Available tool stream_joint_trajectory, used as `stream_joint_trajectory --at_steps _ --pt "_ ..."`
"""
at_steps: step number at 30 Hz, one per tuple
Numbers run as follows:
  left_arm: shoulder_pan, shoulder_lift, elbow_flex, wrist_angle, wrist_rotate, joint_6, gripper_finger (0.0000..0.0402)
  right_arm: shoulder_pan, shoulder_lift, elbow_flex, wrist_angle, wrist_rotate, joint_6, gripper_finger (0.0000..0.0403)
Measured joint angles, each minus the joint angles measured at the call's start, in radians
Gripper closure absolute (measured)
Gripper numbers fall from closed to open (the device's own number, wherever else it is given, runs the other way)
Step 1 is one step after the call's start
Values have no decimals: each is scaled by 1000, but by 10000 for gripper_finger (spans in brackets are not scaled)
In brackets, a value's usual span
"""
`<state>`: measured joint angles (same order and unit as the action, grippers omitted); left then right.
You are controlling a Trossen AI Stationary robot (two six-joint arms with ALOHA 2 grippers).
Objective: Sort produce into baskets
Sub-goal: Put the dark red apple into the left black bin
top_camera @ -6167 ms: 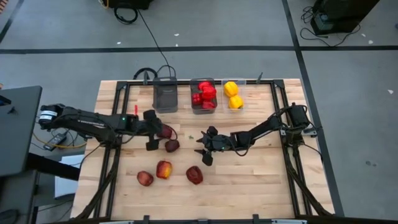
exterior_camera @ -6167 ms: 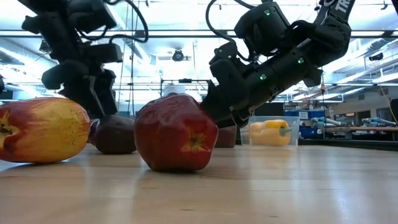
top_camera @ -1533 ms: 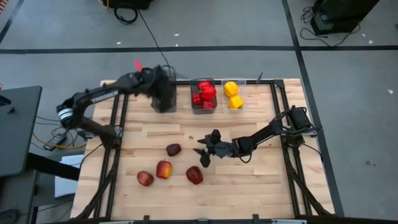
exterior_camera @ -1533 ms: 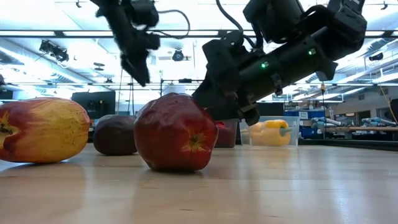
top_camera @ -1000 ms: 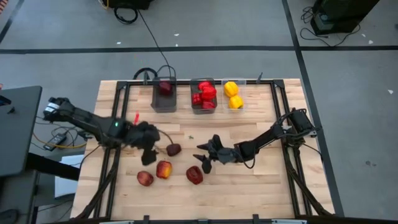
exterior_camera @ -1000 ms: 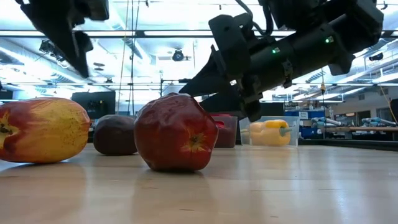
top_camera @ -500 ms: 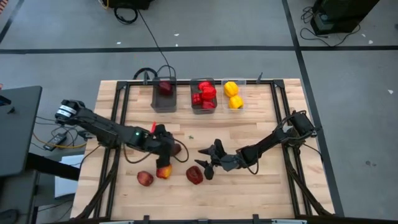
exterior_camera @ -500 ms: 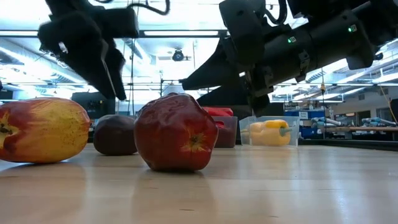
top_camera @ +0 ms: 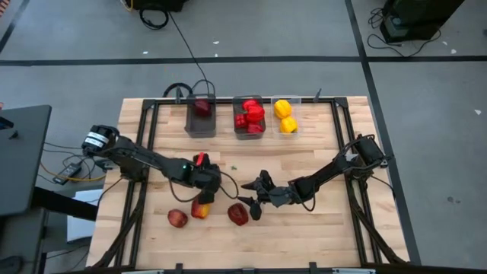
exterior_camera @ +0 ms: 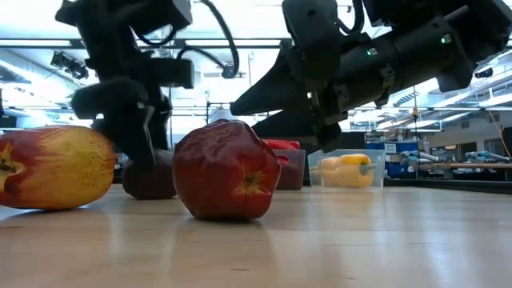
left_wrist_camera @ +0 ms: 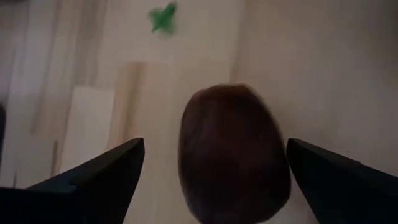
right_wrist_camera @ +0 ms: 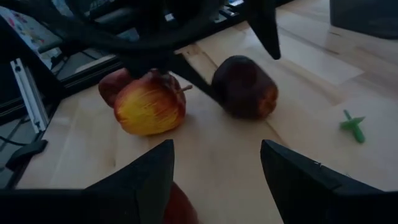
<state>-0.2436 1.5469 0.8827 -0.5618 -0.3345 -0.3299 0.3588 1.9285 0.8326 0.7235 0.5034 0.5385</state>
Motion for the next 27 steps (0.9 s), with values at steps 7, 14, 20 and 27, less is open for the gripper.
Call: stream_joint_trajectory --at_steps 7,14,20,27 --pt "73 -1 -10 -6 104 -66 34 0 0 0 6 0 0 153" --pt "100 -1 -10 -5 123 -64 162 3 0 0 9 0 27 153" --pt "131 -51 -10 -80 127 -67 179 13 0 0 9 0 27 153" --pt "220 -179 -10 -124 123 -37 159 13 0 0 9 4 26 153"
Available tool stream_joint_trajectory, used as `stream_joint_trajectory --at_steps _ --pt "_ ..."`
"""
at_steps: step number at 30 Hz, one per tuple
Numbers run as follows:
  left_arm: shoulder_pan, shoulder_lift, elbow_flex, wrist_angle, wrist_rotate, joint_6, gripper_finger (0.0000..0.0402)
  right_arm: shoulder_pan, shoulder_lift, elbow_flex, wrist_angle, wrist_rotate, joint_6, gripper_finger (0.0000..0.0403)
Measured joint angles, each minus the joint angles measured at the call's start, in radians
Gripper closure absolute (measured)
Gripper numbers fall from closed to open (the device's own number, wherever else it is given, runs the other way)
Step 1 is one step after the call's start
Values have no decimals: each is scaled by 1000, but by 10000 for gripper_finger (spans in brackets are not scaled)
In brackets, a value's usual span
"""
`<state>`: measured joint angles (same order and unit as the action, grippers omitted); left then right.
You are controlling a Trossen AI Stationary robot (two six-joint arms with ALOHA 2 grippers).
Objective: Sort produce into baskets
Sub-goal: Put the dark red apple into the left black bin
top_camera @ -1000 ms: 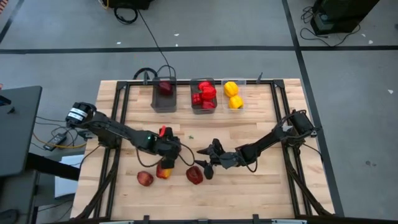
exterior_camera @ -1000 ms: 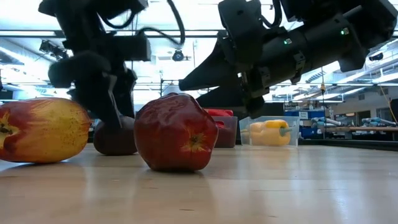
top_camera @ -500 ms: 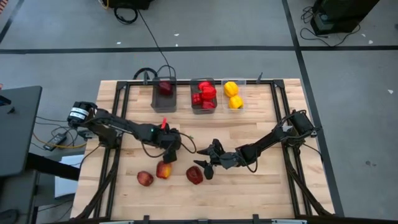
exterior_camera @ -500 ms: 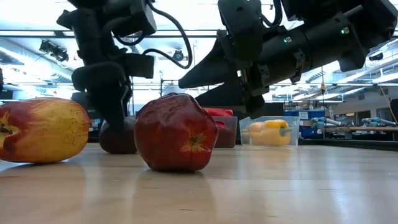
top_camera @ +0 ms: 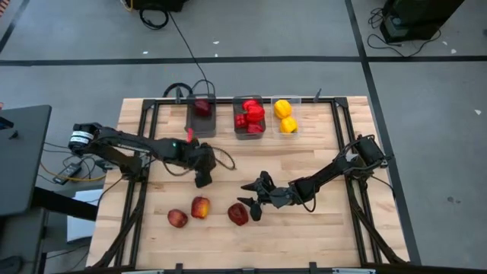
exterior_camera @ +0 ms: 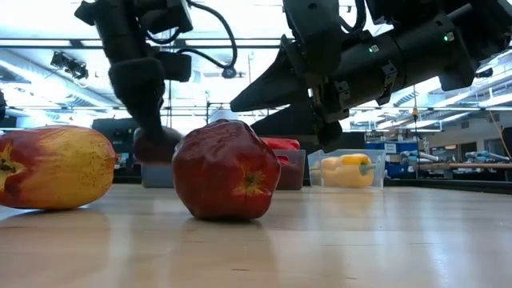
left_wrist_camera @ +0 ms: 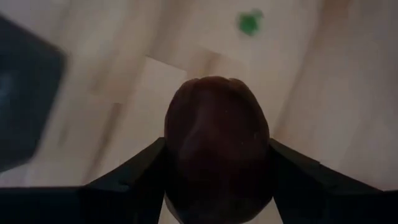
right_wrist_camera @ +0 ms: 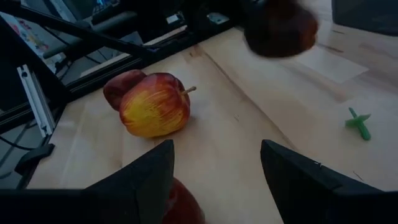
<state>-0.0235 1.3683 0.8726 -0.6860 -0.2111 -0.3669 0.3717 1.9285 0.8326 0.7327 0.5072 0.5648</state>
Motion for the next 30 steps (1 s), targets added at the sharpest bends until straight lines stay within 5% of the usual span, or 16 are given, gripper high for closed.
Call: stream_joint_trajectory --at_steps 17,30 --pt "429 -81 171 -77 -56 244 164 -2 1 0 41 24 -30 153" --pt "633 -80 58 128 -31 306 153 -2 1 0 60 158 -107 153"
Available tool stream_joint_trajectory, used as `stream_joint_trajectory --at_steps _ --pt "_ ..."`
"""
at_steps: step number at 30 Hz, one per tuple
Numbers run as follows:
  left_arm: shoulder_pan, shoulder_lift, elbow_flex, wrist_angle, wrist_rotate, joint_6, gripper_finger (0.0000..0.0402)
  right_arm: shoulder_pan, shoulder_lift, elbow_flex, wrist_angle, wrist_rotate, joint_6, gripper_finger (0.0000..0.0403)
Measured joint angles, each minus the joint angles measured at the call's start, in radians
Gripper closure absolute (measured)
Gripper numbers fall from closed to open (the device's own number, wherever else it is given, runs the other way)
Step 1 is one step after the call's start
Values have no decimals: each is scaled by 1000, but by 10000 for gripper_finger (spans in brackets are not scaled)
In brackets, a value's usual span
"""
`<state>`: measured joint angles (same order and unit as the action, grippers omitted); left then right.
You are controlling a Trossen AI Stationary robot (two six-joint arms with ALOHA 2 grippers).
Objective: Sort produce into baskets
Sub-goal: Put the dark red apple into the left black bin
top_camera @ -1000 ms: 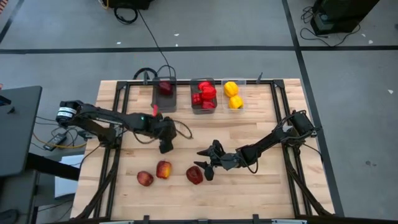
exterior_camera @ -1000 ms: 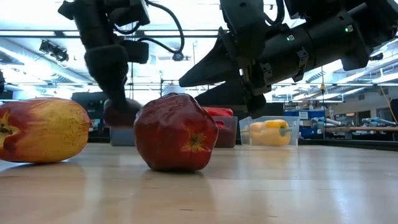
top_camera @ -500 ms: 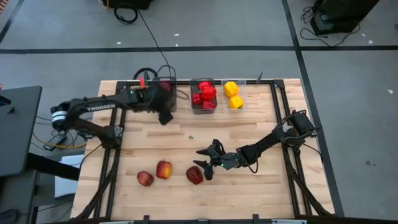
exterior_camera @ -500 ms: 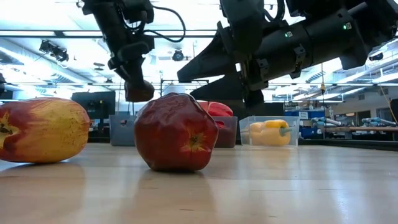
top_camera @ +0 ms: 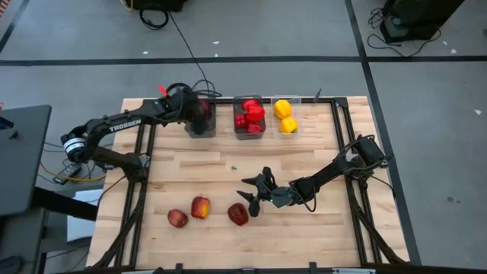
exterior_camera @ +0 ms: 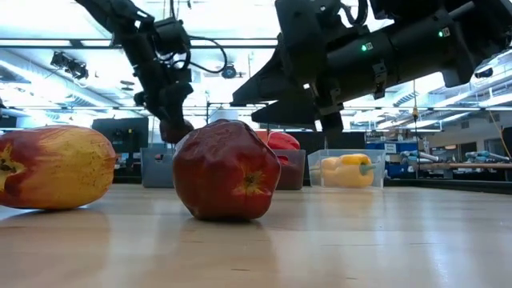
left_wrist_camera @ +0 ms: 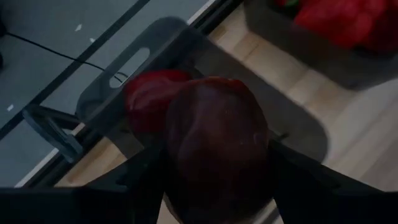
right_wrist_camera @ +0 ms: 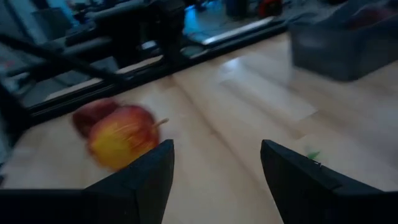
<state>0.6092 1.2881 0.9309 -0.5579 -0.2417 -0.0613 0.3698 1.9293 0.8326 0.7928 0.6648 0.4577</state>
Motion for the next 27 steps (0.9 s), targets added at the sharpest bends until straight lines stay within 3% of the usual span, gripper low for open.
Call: stream_joint_trajectory --at_steps 3,13,20,27 --pt "15 0 -33 36 0 4 130 0 0 0 7 57 -19 153" --pt "39 0 -65 28 -1 0 30 -7 0 0 30 76 -86 153" --pt "-3 0 -34 -61 66 -21 23 -12 0 0 44 78 -135 153" --pt "-148 -1 -20 -182 242 -88 30 -26 0 0 38 78 -147 153"
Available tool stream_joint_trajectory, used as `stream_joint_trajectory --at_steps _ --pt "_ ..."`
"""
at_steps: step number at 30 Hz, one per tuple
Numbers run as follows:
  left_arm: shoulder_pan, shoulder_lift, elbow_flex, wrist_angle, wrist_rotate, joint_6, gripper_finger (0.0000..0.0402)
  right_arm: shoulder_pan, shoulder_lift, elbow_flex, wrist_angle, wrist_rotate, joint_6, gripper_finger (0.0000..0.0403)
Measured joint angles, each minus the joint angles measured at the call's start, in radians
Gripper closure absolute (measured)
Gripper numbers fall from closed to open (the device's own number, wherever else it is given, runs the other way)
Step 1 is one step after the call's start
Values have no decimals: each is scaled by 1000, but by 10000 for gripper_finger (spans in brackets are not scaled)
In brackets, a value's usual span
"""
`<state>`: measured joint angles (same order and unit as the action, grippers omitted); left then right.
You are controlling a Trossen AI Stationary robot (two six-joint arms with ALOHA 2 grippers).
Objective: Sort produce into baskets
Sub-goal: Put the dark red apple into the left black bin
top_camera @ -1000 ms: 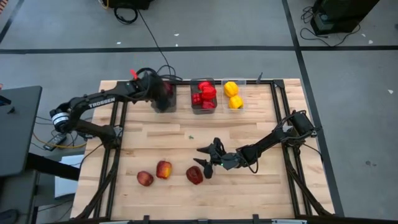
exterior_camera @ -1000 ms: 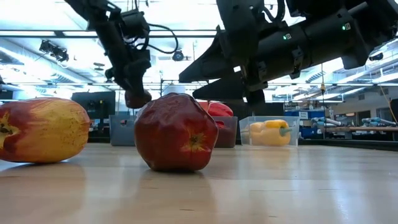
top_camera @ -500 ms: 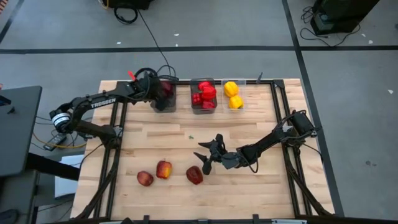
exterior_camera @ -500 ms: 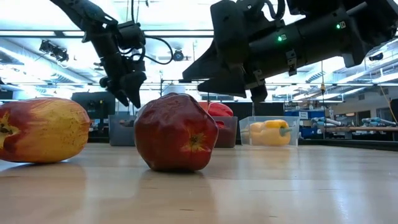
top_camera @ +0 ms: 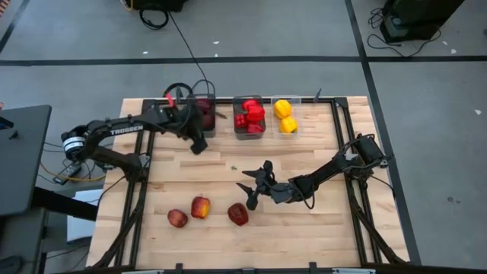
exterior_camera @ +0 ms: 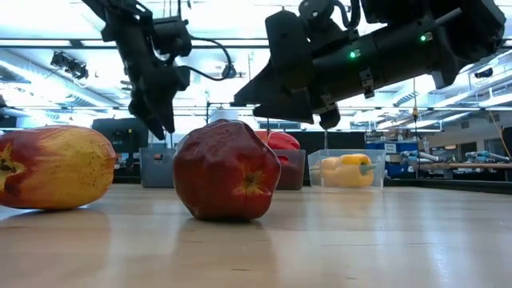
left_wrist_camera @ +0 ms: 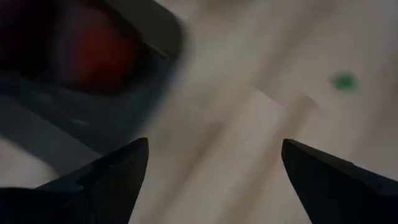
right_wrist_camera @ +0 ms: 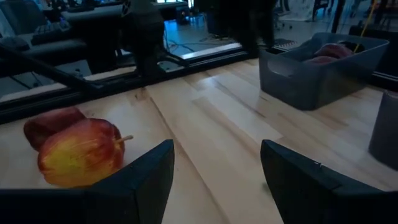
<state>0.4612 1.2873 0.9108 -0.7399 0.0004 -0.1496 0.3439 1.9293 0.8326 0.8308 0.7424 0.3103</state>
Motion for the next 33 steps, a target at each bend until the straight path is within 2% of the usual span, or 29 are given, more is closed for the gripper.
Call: stream_joint_trajectory --at_steps 10,13,18,22,27,33 --pt "-391 0 0 -140 80 -260 30 2 0 0 -104 4 -67 153" --pt "-518 0 0 -151 31 -355 30 2 0 0 -132 24 -62 153" --pt "-731 0 9 -146 -73 -606 30 2 0 0 -159 25 -71 153" --pt "-885 0 12 -155 -79 -784 30 1 0 0 -178 26 -78 153" --pt "-1059 1 12 -181 -9 -794 30 -6 0 0 -189 23 -99 153" --pt "-1191 2 12 -222 -87 -755 30 -7 0 0 -198 24 -101 153"
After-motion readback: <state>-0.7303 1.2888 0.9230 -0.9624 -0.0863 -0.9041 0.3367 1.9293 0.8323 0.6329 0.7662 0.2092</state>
